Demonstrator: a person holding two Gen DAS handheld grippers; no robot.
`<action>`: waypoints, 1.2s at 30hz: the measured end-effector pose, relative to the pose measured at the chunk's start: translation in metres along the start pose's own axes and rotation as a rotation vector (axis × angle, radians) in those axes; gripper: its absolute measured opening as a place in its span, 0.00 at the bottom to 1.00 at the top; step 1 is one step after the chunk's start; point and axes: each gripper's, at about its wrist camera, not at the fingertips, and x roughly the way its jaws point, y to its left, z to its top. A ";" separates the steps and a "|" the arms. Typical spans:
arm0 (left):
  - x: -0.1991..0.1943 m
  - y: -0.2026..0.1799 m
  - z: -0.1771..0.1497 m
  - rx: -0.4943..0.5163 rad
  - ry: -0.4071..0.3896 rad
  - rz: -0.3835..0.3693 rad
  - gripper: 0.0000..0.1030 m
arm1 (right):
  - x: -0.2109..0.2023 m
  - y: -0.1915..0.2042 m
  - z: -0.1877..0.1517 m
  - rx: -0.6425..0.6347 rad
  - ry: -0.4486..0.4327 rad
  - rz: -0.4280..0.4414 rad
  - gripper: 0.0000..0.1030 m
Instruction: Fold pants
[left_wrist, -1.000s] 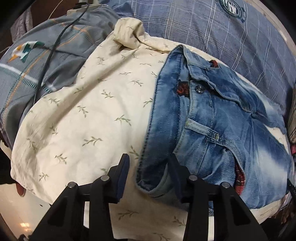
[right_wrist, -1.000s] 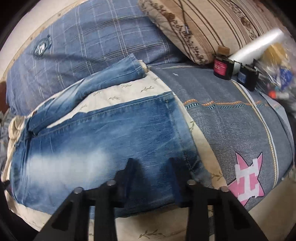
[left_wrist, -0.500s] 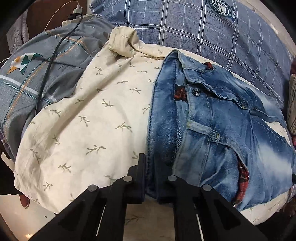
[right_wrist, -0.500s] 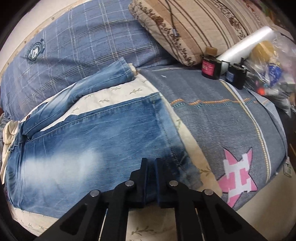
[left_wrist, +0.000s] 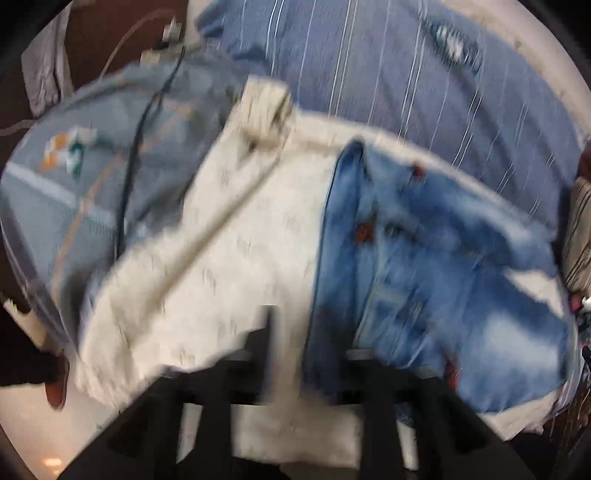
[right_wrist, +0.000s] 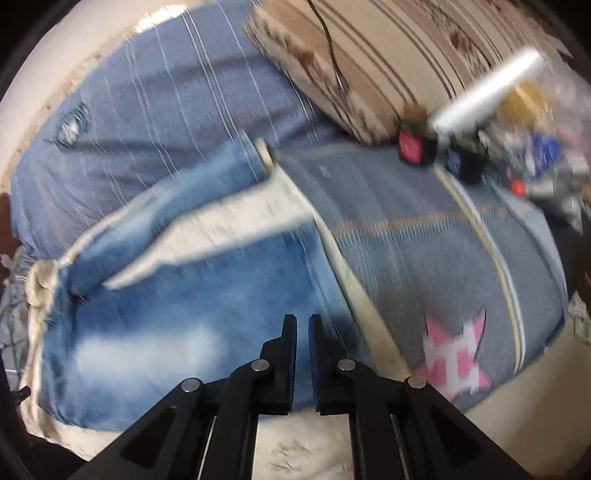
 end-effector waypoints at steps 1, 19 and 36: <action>-0.006 -0.004 0.013 0.006 -0.033 0.002 0.78 | -0.003 0.004 0.011 -0.006 -0.014 0.034 0.09; 0.163 -0.096 0.196 0.073 0.115 -0.055 0.86 | 0.152 0.106 0.191 -0.148 0.032 0.123 0.54; 0.228 -0.139 0.191 0.151 0.210 -0.069 0.34 | 0.274 0.097 0.246 -0.116 0.169 0.018 0.55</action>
